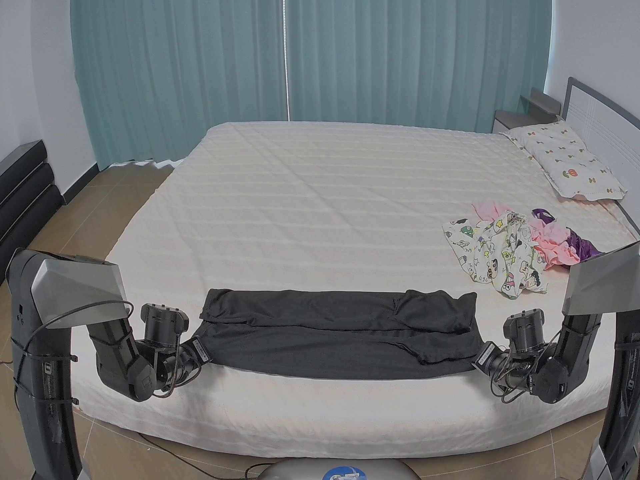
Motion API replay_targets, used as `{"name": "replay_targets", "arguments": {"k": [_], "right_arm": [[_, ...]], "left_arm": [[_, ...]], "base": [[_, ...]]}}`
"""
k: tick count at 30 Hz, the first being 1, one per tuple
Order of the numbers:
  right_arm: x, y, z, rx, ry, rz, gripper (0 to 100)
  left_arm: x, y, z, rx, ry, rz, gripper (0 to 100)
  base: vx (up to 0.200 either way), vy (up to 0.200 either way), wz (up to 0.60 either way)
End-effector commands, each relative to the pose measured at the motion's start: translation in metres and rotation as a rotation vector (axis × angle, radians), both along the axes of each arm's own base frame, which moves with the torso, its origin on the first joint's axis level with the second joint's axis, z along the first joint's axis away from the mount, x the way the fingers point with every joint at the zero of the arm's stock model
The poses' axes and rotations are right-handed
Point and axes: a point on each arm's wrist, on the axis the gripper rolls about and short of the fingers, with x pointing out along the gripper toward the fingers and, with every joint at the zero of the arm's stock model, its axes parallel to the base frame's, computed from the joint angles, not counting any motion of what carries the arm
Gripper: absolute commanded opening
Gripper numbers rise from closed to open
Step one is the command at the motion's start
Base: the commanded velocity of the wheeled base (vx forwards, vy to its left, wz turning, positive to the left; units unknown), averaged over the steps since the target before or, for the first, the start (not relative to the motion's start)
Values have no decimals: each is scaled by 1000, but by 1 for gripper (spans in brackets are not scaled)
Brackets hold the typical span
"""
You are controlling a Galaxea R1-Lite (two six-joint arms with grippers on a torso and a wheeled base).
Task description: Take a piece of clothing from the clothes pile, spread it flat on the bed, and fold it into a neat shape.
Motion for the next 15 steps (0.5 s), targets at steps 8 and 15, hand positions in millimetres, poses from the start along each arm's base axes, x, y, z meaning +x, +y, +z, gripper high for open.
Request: {"name": "replay_targets", "arguments": {"k": [8,15], "right_arm": [[-19,-3,5,-39,35,58,0],[-28,-3,2,-69,74,109,0]], "left_arm": [[-16,6,6,67,36,-49,0],[-24,7,6,95,107,-73,0]], "base": [[0,0,0],[0,0,0]]}}
